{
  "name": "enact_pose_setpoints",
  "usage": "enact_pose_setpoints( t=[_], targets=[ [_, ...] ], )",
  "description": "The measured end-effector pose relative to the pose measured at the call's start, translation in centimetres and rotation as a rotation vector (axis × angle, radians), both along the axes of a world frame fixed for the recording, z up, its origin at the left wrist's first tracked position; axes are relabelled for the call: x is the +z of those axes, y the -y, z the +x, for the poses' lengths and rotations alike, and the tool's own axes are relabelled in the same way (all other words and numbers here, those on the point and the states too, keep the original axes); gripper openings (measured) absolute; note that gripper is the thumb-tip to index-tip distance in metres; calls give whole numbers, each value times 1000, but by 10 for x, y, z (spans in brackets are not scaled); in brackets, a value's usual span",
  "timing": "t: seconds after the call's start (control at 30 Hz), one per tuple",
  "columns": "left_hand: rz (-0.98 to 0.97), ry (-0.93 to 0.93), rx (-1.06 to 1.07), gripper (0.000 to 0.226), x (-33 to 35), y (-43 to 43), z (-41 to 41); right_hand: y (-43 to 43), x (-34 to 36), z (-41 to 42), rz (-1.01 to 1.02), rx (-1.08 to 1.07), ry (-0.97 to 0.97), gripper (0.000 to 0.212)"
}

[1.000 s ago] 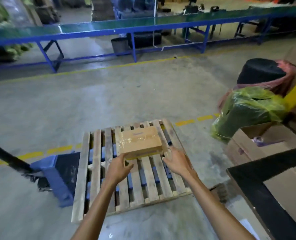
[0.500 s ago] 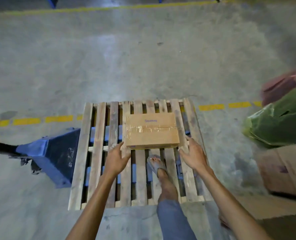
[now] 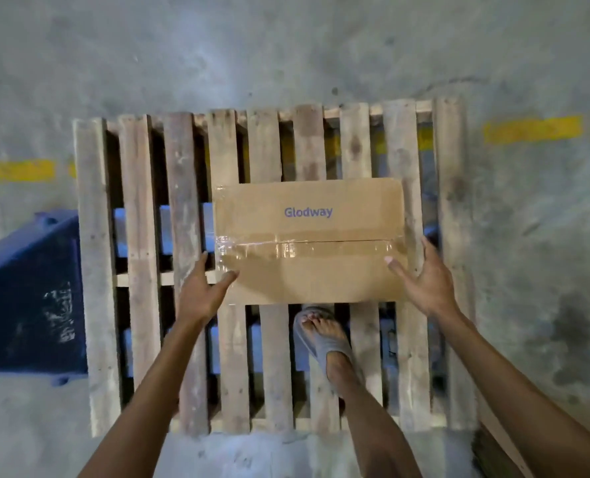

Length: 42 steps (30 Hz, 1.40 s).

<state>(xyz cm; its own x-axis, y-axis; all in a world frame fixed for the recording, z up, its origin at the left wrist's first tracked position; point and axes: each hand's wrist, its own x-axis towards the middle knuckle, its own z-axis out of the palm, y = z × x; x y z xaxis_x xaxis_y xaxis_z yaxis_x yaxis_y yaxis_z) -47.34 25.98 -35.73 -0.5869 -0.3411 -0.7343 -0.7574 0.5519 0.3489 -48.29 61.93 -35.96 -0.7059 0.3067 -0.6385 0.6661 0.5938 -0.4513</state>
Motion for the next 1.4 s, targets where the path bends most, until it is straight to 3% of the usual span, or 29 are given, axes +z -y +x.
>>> enact_pose_setpoints(
  t=[0.2, 0.37, 0.53, 0.67, 0.83, 1.0, 1.1, 1.17, 1.2, 1.27, 1.4],
  targets=[
    [63, 37, 208, 110, -128, 22, -37, -26, -129, -42, -103, -227, 82, 115],
    [99, 73, 381, 136, -170, 21, -38, -29, -178, -41, -226, -218, 53, 100],
    [10, 29, 434, 111, -141, -2, -34, -26, -155, -25, -184, -262, -33, 84],
    [-97, -51, 348, 118, -66, -7, -20, -32, -93, -2, -85, -273, -83, 62],
    [-90, -130, 265, 89, 82, -16, 3, -32, 44, 44, 1, -329, -138, 56],
    [-60, -192, 106, 83, 219, -1, 42, -15, 187, 114, 53, -404, -177, 82],
    [-37, -268, 30, 50, 310, 12, 90, 6, 283, 195, 78, -487, -255, 90],
    [0, -314, -43, 53, 351, 22, 125, 19, 333, 254, 82, -544, -303, 76],
    [17, -326, -80, 66, 368, 26, 143, 25, 355, 286, 96, -584, -316, 72],
    [61, -393, -181, 96, 411, 33, 193, 43, 406, 372, 123, -704, -352, 81],
    [103, -439, -396, 103, 461, 27, 260, 70, 470, 509, 172, -867, -400, 87]
  ],
)
